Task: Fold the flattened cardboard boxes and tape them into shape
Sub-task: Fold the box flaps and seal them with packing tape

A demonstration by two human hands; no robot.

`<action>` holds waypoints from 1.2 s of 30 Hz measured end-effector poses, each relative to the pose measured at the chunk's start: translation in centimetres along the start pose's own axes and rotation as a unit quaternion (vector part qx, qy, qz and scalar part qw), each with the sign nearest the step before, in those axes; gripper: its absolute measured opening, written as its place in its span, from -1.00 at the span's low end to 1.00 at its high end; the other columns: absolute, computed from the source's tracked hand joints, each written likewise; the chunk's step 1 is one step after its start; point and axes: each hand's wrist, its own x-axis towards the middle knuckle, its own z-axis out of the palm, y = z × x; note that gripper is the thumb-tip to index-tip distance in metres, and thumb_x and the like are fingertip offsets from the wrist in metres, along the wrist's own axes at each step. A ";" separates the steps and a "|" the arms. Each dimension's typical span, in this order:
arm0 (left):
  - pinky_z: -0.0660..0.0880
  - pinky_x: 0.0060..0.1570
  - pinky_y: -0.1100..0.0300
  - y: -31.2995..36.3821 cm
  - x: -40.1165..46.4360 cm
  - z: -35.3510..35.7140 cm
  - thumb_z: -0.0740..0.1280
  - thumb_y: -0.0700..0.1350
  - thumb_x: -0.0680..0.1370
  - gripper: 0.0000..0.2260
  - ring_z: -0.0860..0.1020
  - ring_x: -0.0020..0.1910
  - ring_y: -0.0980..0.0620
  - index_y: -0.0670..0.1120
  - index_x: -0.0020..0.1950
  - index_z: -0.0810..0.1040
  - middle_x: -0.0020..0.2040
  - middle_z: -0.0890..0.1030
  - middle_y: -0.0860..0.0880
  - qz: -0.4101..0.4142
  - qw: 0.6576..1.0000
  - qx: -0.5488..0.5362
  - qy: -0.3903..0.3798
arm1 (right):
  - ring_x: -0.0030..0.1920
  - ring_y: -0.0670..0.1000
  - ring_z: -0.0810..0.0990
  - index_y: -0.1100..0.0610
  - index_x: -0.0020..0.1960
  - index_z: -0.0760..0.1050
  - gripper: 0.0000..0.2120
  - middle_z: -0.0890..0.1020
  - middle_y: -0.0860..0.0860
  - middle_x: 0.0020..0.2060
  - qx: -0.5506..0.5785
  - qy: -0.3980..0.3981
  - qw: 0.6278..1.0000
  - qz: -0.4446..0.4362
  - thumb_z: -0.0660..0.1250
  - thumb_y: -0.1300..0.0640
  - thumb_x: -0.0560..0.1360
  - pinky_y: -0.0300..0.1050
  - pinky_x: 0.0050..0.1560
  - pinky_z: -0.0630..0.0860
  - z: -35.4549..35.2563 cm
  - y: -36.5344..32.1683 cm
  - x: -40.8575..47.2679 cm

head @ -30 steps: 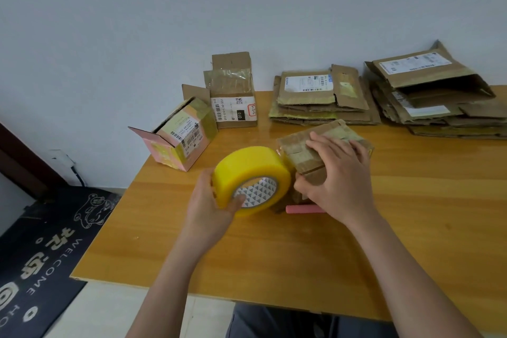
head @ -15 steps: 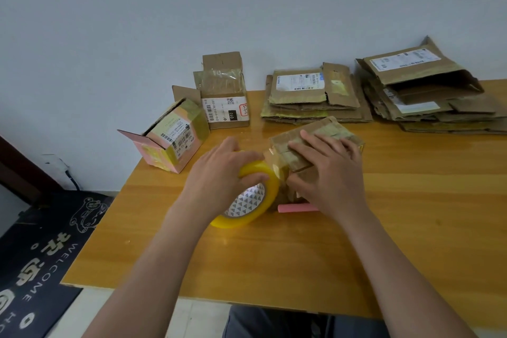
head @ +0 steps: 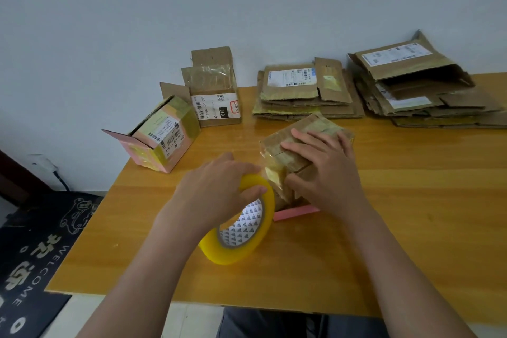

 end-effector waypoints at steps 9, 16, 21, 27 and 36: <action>0.54 0.00 0.02 -0.8 0.3 0.2 0.12 0.15 0.62 -0.71 0.55 -0.04 0.07 0.20 0.19 0.59 0.05 0.58 0.13 -0.010 0.987 -0.157 0.044 | 0.47 -0.04 0.27 -0.15 0.24 0.53 -0.39 0.43 -0.17 0.41 -0.004 0.002 1.000 0.015 0.00 -0.45 0.43 0.08 0.52 -0.27 -0.2 -1.1 0.0; 0.49 -0.15 0.15 -0.8 -0.5 -0.9 0.17 0.23 0.57 -0.73 0.46 -0.28 0.14 0.21 0.20 0.49 -0.30 0.45 0.18 0.005 0.998 -0.052 0.032 | 0.42 -0.05 0.33 -0.18 0.19 0.54 -0.32 0.46 -0.19 0.37 -0.019 0.013 1.000 0.013 -0.04 -0.56 0.38 0.12 0.54 -0.18 0.0 -1.0 0.1; 0.61 -0.17 0.08 -0.7 -1.1 -0.7 0.15 0.31 0.56 -0.73 0.55 -0.27 0.11 0.27 0.19 0.24 -0.14 0.62 0.08 -0.002 1.000 0.009 -0.018 | 0.44 -0.09 0.29 -0.20 0.19 0.54 -0.31 0.43 -0.22 0.38 0.014 0.010 1.000 0.011 -0.05 -0.58 0.36 0.08 0.53 -0.25 -0.3 -0.6 0.1; 0.56 -0.04 0.13 -0.1 -1.8 -0.2 0.12 0.29 0.58 -0.65 0.50 0.01 0.17 0.26 0.31 0.45 0.27 0.41 0.25 0.009 1.000 -0.023 -0.006 | 0.42 -0.06 0.30 -0.13 0.08 0.53 -0.43 0.46 -0.19 0.34 -0.004 0.028 0.999 0.040 0.05 -0.50 0.39 0.08 0.49 -0.38 0.3 -1.8 0.1; 0.51 0.15 0.10 -0.8 -1.5 -0.2 0.20 0.12 0.62 -0.74 0.48 0.22 0.20 0.24 0.29 0.51 0.28 0.50 0.30 0.055 0.995 -0.084 -0.001 | 0.39 -0.03 0.33 -0.11 0.06 0.51 -0.63 0.50 -0.16 0.31 0.000 0.050 0.998 0.043 0.26 -0.28 0.36 -0.03 0.43 -0.47 1.2 -1.8 0.2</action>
